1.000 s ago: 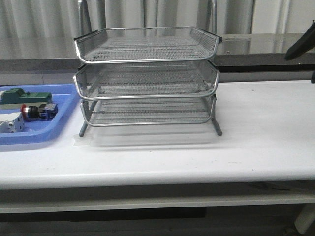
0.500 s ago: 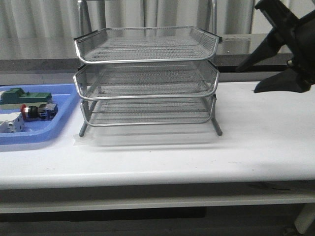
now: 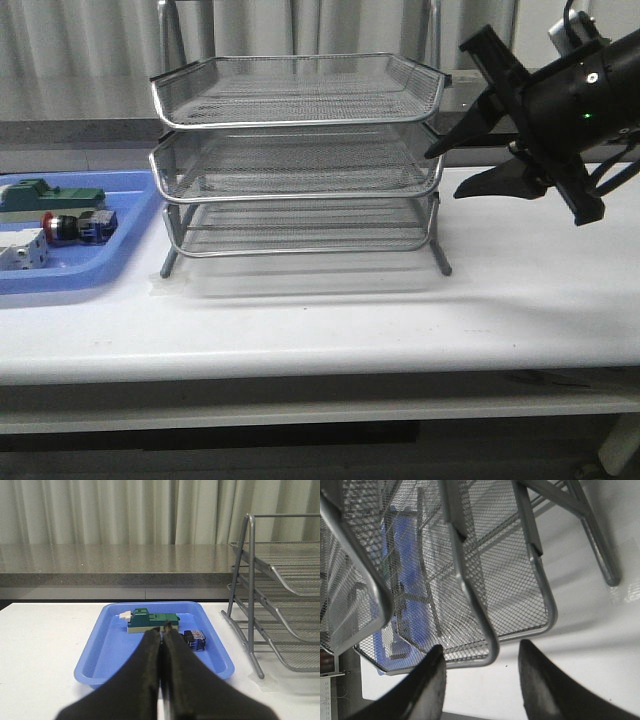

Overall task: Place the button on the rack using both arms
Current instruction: 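Move the right gripper toward the middle tier of the wire rack, then hook the middle tier rim with the right gripper and pull it outward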

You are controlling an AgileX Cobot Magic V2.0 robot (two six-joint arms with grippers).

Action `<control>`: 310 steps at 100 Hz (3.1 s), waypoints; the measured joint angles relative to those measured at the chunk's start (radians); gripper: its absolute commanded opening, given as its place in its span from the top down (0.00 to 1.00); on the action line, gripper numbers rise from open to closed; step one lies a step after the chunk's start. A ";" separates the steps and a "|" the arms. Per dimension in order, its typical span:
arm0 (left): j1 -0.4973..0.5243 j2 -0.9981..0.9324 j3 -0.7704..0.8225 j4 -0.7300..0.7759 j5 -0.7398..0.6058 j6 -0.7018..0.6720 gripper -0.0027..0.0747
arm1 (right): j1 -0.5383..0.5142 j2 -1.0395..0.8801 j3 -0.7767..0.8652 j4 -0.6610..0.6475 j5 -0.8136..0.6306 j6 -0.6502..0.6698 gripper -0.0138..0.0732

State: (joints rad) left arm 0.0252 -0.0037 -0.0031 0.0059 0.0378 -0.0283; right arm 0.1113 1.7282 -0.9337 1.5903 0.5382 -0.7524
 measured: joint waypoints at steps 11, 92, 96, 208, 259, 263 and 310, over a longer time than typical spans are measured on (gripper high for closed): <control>0.000 0.000 0.000 0.000 0.000 0.000 0.99 | 0.019 0.035 -0.032 0.002 0.002 0.000 0.43; 0.000 0.000 0.000 0.000 0.000 0.000 0.99 | 0.064 0.124 -0.086 0.038 0.000 -0.001 0.80; 0.000 0.000 0.000 0.000 0.000 0.000 0.99 | 0.064 0.124 -0.086 0.038 0.000 -0.001 0.80; 0.000 0.000 0.000 0.000 0.000 0.000 0.99 | 0.103 -0.158 0.313 0.029 0.045 -0.084 0.80; 0.000 0.000 0.000 0.000 0.000 0.000 0.99 | 0.105 -0.229 0.346 -0.053 0.038 -0.137 0.33; 0.000 0.000 0.000 0.000 0.000 0.000 0.99 | 0.105 -0.229 0.346 -0.054 0.038 -0.142 0.31; 0.000 0.000 0.000 0.000 0.000 0.000 0.99 | 0.105 -0.287 0.346 -0.189 0.062 -0.175 0.30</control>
State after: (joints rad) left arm 0.0252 -0.0037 -0.0031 0.0059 0.0378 -0.0283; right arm 0.2159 1.4417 -0.5874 1.4008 0.5998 -0.9270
